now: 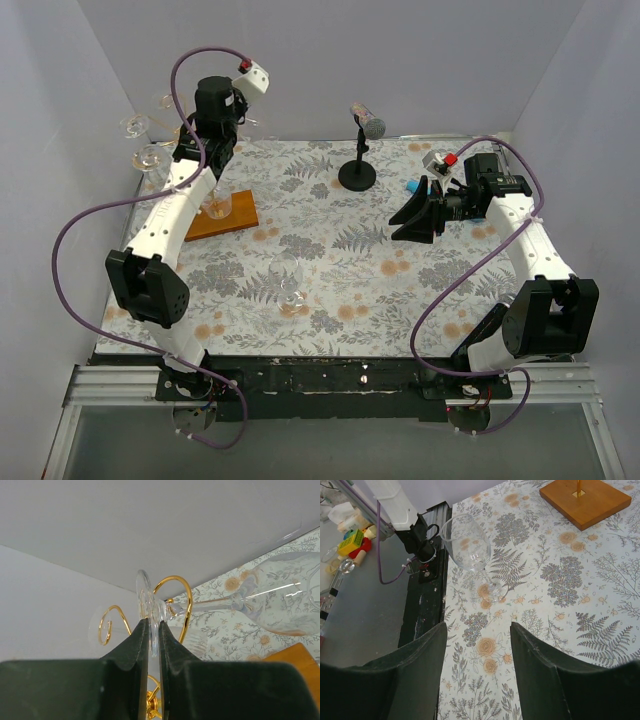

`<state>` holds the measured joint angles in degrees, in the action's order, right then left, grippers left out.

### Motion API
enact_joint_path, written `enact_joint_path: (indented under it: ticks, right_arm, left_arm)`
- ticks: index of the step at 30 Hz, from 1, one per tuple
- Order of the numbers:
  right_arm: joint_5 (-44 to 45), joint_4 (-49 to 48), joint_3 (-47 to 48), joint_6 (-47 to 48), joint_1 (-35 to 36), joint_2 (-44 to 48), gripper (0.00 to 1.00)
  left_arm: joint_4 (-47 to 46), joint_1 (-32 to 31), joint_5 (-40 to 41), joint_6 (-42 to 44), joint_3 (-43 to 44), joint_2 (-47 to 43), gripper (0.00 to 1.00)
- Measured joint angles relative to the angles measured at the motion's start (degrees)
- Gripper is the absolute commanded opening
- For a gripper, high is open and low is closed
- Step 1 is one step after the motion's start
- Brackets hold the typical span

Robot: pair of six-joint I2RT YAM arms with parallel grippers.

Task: Place the wine glass upside down on the wine glass rack
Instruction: Turn the wine glass upside down at the wine rack.

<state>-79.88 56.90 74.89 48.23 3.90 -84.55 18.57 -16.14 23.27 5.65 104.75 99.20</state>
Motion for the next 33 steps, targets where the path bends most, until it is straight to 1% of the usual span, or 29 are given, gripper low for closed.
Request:
enact_joint_path:
  ticks: [7,22,33]
  right_arm:
    - [0.02,0.00,0.00,0.02,0.00,0.00,0.61]
    - [0.00,0.07,0.00,0.24,0.00,0.00,0.61]
    - [-0.02,0.15,0.00,0.66,0.02,0.00,0.61]
  left_arm:
    - [-0.96,0.11,0.35,0.33,0.83,0.26,0.00]
    - [-4.90,0.33,2.45,2.71,2.78,4.90,0.00]
    - [-6.27,2.75,2.38,2.93,2.27,4.85,0.00]
